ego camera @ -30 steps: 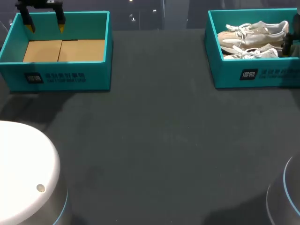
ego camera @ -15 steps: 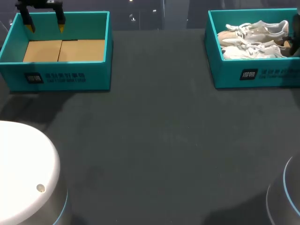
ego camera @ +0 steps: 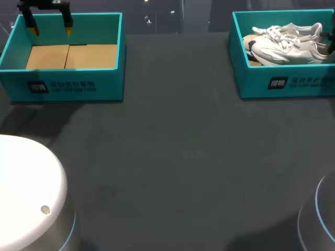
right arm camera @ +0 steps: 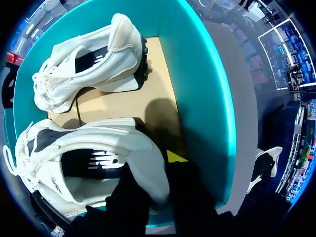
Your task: Take the shoe out of the shoebox, open the shoe tongue, remove and reinsert the insole, then place the shoe into the shoebox
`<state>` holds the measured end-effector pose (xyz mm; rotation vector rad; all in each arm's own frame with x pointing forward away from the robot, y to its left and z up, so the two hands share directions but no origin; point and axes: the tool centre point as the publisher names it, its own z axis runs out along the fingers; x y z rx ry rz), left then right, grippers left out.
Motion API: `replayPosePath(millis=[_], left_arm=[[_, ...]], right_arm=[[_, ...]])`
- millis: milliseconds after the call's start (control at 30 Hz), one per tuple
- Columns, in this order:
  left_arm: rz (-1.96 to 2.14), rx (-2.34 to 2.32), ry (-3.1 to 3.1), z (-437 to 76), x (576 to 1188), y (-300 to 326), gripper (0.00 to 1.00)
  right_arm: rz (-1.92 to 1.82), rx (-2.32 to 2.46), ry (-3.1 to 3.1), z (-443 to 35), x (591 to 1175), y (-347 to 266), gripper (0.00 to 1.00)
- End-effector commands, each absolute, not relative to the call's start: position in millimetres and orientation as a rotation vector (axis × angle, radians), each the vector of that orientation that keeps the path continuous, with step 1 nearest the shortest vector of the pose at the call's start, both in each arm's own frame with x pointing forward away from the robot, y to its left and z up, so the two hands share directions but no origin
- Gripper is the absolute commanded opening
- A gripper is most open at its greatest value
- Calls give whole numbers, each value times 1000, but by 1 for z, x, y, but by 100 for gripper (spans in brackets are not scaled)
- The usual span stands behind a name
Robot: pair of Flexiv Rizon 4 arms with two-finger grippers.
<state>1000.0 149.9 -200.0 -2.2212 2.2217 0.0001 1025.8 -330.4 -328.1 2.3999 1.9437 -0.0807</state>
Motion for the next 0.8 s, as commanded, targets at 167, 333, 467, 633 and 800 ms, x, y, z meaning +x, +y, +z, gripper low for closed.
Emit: replayPosePath(millis=[167,333,467,633,800], left_arm=[[0,-2221,2222,-200,1000,150,100],[0,-2221,2222,-200,1000,150,100],[0,-2221,2222,-200,1000,150,100],[0,-2221,2222,-200,1000,150,100],[0,-2221,2222,-200,1000,150,100]], right_arm=[[-70,2390,1930,-280,1029,-316,0],[-92,2348,1920,-251,1029,-306,0],[-134,2337,1889,-229,1025,-301,0],[-134,2299,1868,-196,1012,-290,0],[-127,2235,1839,-165,993,-274,0]])
